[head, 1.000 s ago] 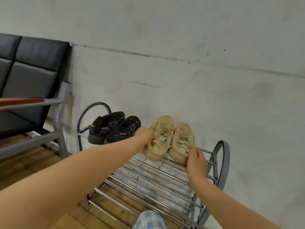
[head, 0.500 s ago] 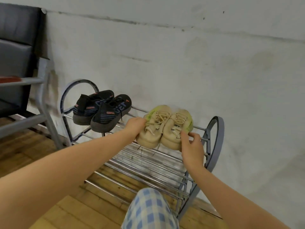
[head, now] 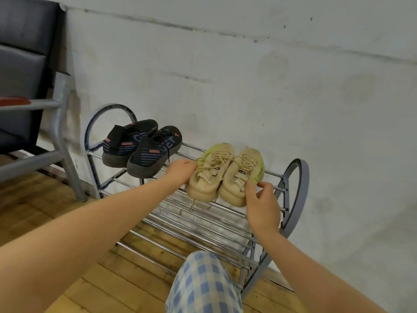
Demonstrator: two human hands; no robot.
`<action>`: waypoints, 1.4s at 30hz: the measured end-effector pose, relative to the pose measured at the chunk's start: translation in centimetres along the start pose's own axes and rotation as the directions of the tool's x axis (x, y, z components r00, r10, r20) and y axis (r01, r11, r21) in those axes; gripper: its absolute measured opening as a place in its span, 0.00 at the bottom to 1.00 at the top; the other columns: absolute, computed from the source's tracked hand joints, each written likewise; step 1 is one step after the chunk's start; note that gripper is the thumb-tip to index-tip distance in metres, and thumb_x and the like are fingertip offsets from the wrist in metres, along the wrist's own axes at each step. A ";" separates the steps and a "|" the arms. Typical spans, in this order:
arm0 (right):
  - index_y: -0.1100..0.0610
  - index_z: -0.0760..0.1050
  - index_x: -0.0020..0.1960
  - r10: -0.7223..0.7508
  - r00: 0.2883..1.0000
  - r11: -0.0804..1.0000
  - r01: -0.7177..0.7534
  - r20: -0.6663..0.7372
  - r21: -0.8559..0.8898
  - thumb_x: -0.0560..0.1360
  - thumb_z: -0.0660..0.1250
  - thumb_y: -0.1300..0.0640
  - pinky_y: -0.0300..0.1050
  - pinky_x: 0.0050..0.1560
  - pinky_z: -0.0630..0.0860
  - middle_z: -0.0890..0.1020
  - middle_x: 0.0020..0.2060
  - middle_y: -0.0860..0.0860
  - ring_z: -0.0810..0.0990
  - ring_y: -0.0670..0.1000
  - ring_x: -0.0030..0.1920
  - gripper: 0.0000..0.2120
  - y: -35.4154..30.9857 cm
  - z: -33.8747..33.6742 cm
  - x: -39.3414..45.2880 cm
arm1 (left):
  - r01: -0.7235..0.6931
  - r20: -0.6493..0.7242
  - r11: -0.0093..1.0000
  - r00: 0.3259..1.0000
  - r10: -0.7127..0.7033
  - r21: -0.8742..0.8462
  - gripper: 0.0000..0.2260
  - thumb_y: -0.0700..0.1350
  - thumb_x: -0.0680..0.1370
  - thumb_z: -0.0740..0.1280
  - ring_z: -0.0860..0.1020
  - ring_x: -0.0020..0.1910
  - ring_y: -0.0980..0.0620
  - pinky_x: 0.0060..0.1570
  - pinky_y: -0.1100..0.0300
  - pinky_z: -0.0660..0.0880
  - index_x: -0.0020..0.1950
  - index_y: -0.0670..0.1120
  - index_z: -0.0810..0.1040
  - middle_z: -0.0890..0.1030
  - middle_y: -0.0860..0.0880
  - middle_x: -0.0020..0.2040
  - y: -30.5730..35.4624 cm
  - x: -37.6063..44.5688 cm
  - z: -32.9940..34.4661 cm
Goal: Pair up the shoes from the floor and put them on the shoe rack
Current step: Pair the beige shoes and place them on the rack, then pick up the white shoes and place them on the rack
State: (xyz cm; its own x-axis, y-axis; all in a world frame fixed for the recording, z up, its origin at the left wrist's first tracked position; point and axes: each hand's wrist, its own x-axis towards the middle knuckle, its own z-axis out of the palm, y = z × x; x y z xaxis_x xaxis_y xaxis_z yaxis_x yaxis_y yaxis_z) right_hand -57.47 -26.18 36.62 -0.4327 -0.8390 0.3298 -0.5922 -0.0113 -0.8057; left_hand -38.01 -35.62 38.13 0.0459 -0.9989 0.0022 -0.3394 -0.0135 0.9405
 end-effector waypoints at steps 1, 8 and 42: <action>0.53 0.69 0.60 0.012 1.000 0.999 -0.012 0.013 0.034 0.77 0.58 0.41 0.44 0.34 0.69 0.76 0.36 0.48 0.76 0.47 0.37 0.19 -0.1 -0.1 0.1 | -0.001 0.011 1.000 1.000 0.002 -0.011 0.11 0.49 0.77 0.62 0.76 0.41 0.47 0.45 0.52 0.75 0.41 0.44 0.78 0.79 0.42 0.40 0.1 -0.2 -0.2; 0.50 0.69 0.62 -0.023 0.999 0.975 0.014 0.037 0.222 0.75 0.64 0.40 0.42 0.39 0.70 0.75 0.39 0.47 0.76 0.46 0.39 0.21 -2.3 -1.6 1.0 | 0.019 0.053 0.991 0.999 -0.012 -0.135 0.08 0.46 0.78 0.65 0.74 0.36 0.53 0.34 0.64 0.71 0.49 0.42 0.80 0.77 0.47 0.40 1.0 -0.8 -1.0; 0.53 0.77 0.55 -0.359 -0.414 0.444 0.713 0.837 0.543 0.78 0.59 0.50 0.43 0.40 0.70 0.81 0.46 0.50 0.77 0.50 0.45 0.12 -4.2 35.2 -31.3 | 0.712 -0.470 0.671 0.529 -0.707 -0.208 0.13 0.46 0.81 0.57 0.74 0.38 0.52 0.36 0.63 0.71 0.57 0.43 0.78 0.77 0.47 0.48 -35.2 -30.0 -23.7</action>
State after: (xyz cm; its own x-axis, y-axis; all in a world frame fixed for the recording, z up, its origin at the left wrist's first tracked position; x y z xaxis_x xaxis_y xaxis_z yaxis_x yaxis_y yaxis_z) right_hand -17.45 -19.02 12.36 0.9602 -0.1038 -0.2592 -0.2024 -0.8982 -0.3902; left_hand -5.21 -4.17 12.98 0.7060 -0.4979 -0.5036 0.0007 -0.7107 0.7035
